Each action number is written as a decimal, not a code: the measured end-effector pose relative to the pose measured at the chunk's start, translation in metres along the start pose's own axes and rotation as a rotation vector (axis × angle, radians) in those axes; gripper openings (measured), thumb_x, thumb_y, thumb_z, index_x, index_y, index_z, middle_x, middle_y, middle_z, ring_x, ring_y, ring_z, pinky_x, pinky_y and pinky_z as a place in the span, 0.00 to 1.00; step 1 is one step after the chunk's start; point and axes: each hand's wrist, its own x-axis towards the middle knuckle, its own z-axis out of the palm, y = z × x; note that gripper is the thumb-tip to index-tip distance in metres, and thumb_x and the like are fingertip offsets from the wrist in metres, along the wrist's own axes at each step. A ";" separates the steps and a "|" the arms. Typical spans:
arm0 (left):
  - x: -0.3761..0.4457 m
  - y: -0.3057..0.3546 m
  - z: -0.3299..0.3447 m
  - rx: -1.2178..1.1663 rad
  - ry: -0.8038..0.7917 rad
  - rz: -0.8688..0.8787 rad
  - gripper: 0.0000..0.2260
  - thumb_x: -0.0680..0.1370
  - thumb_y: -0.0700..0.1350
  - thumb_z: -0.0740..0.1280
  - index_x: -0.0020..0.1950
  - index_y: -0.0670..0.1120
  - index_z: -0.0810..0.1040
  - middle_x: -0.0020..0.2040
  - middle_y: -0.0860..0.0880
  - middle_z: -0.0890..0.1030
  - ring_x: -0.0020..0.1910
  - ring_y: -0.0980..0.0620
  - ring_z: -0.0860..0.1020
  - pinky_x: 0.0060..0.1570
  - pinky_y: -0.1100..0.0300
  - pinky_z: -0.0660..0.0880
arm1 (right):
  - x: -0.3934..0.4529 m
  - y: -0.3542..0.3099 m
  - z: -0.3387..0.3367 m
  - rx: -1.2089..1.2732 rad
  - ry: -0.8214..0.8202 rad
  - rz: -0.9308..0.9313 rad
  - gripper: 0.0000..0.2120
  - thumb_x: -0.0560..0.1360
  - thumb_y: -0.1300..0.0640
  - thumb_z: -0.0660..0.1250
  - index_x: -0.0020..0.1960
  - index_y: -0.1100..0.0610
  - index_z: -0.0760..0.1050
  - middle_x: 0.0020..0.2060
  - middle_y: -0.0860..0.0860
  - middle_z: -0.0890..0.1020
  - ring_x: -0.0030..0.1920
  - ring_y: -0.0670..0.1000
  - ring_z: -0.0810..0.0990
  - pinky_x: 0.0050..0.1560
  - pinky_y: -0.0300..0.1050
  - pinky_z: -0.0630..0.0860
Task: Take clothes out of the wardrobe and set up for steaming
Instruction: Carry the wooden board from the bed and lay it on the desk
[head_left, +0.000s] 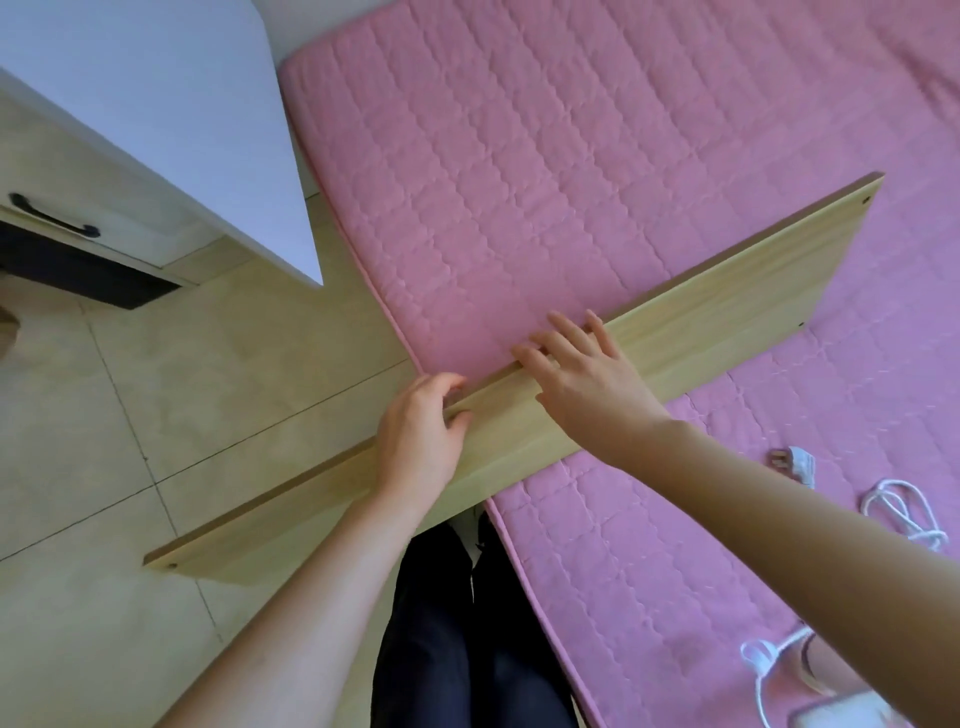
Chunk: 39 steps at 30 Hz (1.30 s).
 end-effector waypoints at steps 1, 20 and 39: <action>-0.005 0.000 0.002 0.005 0.007 0.013 0.12 0.73 0.41 0.71 0.57 0.47 0.80 0.50 0.52 0.80 0.50 0.50 0.78 0.47 0.60 0.70 | -0.001 0.001 -0.002 -0.028 -0.013 -0.009 0.20 0.68 0.65 0.72 0.59 0.58 0.75 0.52 0.56 0.79 0.65 0.62 0.72 0.67 0.67 0.63; -0.107 0.026 -0.015 0.066 0.036 0.083 0.11 0.74 0.43 0.71 0.56 0.49 0.83 0.41 0.52 0.78 0.43 0.47 0.75 0.40 0.51 0.75 | -0.076 -0.022 -0.046 -0.201 -0.046 -0.071 0.27 0.52 0.72 0.69 0.46 0.51 0.77 0.36 0.48 0.75 0.34 0.55 0.72 0.36 0.48 0.68; -0.240 0.009 -0.205 0.234 0.547 0.219 0.08 0.78 0.43 0.65 0.54 0.47 0.80 0.46 0.52 0.78 0.46 0.48 0.76 0.60 0.49 0.68 | -0.098 -0.174 -0.199 0.041 0.261 -0.328 0.22 0.66 0.65 0.73 0.56 0.48 0.76 0.42 0.46 0.76 0.40 0.52 0.73 0.36 0.47 0.69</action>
